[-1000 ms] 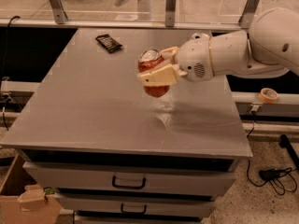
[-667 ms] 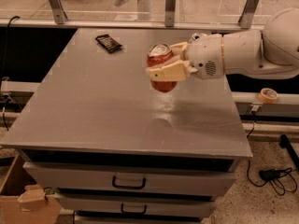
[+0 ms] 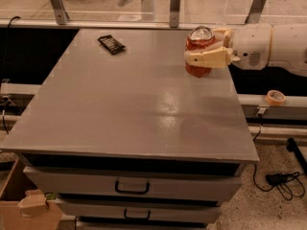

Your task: Move coke can near 7up can

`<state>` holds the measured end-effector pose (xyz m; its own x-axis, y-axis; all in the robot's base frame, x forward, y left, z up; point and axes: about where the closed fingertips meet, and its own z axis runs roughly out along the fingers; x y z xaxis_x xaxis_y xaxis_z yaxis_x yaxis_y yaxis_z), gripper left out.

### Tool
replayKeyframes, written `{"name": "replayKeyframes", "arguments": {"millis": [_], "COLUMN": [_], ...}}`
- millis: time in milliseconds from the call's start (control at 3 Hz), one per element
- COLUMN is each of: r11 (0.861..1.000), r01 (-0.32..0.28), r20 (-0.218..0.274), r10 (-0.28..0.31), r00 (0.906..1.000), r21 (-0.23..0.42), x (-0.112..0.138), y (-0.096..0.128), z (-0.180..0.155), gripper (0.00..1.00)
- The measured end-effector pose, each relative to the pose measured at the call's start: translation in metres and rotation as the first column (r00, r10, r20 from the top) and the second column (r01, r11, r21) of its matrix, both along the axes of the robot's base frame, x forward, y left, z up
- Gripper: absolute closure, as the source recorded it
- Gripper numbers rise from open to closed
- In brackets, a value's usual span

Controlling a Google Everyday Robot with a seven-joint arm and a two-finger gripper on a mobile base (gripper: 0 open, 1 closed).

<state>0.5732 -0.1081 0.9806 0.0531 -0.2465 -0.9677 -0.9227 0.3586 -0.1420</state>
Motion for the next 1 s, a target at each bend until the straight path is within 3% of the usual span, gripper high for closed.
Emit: {"name": "replayKeyframes", "arguments": {"millis": [333,1000], "r11": [0.997,0.983], "r01": [0.036,0.056], "r20": [0.036,0.073], "r10": [-0.038,-0.07], "r00": [0.9986,0.9949], "r21": [0.07,0.177], "x": [0.009,0.034], "y": [-0.036,-0.078], "z": [-0.002,-0.021], "gripper": [1.0,1.0]}}
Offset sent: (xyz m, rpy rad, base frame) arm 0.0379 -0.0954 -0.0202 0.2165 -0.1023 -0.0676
